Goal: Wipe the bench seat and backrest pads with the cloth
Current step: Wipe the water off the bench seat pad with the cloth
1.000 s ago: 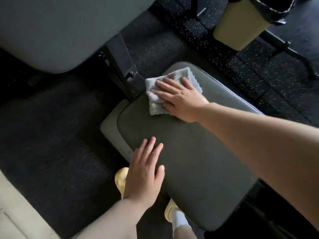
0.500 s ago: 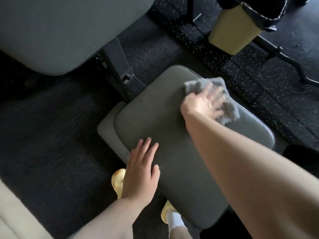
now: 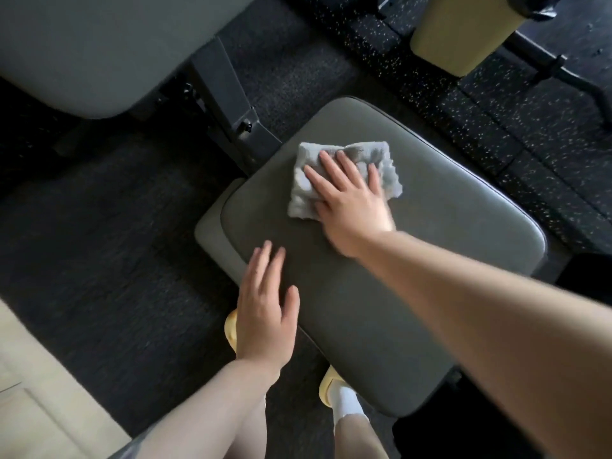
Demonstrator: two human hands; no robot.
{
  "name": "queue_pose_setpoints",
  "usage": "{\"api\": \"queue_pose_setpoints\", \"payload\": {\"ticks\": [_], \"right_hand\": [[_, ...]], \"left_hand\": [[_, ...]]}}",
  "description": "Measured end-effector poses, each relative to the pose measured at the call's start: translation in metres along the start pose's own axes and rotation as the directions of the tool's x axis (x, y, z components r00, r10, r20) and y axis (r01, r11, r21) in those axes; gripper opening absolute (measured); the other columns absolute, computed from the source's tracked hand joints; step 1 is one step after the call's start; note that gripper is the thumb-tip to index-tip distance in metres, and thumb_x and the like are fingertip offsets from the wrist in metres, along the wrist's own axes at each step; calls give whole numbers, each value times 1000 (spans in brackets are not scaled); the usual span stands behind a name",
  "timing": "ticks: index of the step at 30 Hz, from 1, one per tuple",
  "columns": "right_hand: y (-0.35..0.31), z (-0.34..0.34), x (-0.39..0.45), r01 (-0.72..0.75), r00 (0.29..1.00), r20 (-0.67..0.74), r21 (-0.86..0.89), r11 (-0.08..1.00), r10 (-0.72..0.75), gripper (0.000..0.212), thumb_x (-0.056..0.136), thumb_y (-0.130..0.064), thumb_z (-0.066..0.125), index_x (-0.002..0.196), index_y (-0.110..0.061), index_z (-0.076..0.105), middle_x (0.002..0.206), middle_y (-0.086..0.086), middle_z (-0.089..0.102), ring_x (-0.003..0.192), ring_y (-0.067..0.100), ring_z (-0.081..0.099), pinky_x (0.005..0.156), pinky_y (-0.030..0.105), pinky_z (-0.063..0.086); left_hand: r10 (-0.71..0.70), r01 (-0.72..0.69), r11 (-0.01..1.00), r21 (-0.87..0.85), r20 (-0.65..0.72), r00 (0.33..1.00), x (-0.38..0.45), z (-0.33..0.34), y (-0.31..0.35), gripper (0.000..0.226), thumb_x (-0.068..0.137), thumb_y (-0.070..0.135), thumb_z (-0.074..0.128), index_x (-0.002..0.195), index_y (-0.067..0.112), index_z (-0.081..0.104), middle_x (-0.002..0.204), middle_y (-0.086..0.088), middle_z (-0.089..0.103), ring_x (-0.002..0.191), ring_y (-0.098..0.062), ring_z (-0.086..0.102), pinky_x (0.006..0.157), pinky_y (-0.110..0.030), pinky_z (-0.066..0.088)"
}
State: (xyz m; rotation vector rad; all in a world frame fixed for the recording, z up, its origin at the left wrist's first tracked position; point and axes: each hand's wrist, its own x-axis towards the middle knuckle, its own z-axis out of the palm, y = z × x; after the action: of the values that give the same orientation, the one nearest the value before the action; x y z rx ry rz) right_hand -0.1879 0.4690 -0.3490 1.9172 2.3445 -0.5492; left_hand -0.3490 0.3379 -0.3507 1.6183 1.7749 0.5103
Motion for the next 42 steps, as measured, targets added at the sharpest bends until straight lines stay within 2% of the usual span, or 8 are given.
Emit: {"api": "queue_pose_setpoints", "payload": {"ticks": [8, 16, 19, 23, 27, 32, 35, 42], "right_hand": [[-36, 31, -136, 189, 982, 16, 9, 982, -189, 54, 96, -40, 43, 148, -36, 31, 158, -8, 25, 147, 18, 18, 118, 50, 12], [-86, 38, -99, -537, 823, -83, 208, 817, 562, 59, 91, -35, 36, 149, -31, 28, 160, 4, 19, 148, 27, 5, 114, 55, -2], [-89, 43, -91, -190, 981, -35, 78, 979, 193, 56, 96, -36, 35, 151, -33, 23, 161, 3, 15, 149, 28, 3, 116, 58, 2], [-35, 35, -156, 223, 974, 50, -2, 975, -223, 54, 98, -42, 36, 151, -38, 23, 160, -5, 17, 149, 22, 7, 118, 52, 9], [-42, 36, -149, 38, 999, 13, 51, 998, -39, 53, 97, -43, 36, 149, -39, 28, 159, -7, 21, 149, 20, 11, 118, 51, 10], [-116, 37, -38, -108, 992, 81, 147, 983, 97, 83, 95, -46, 43, 150, -27, -16, 161, -4, -13, 146, 22, -23, 115, 53, -15], [-111, 34, -26, 15, 995, 97, 49, 999, -20, 78, 95, -45, 45, 154, -26, -3, 162, -6, -8, 147, 21, -19, 116, 53, -12], [-25, 31, -78, 416, 897, 125, 89, 905, -424, 55, 96, -47, 30, 150, -39, 22, 160, -11, 15, 149, 15, 3, 118, 44, -7]], "left_hand": [[-157, 144, 971, -189, -56, 986, 23, -24, -3, 53, 84, -14, 41, 124, 19, 52, 156, 10, 21, 140, 2, 21, 112, -24, 29], [-146, 143, 989, 46, 73, 987, 78, -23, -2, 53, 101, 38, 28, 151, 20, 22, 161, 4, 9, 148, -11, 0, 118, -30, 0], [-204, 202, 979, 29, 90, 975, 95, -26, 3, 50, 104, 36, 24, 152, 20, 21, 161, 5, 9, 148, -11, 0, 118, -30, 0], [-217, 219, 976, -1, 157, 964, 97, -33, 5, 50, 104, 37, 21, 152, 23, 20, 161, 8, 7, 147, -7, -3, 118, -29, 0], [-268, 275, 961, -11, 182, 946, 100, -33, 11, 51, 104, 38, 19, 152, 21, 16, 161, 7, 3, 147, -10, -6, 117, -29, -2], [-368, 385, 917, -102, 148, 918, 103, -33, 17, 55, 102, 47, 22, 152, 25, 18, 160, 4, 16, 147, -14, 12, 121, -38, 11], [-450, 456, 864, -214, 83, 889, 105, -40, 15, 56, 95, 56, 28, 147, 34, 32, 151, 6, 37, 137, -18, 37, 115, -44, 30], [-332, 336, 942, -9, 127, 935, 98, -33, 19, 57, 102, 46, 17, 153, 21, 15, 161, 7, 3, 147, -7, -1, 118, -31, 0]]}}
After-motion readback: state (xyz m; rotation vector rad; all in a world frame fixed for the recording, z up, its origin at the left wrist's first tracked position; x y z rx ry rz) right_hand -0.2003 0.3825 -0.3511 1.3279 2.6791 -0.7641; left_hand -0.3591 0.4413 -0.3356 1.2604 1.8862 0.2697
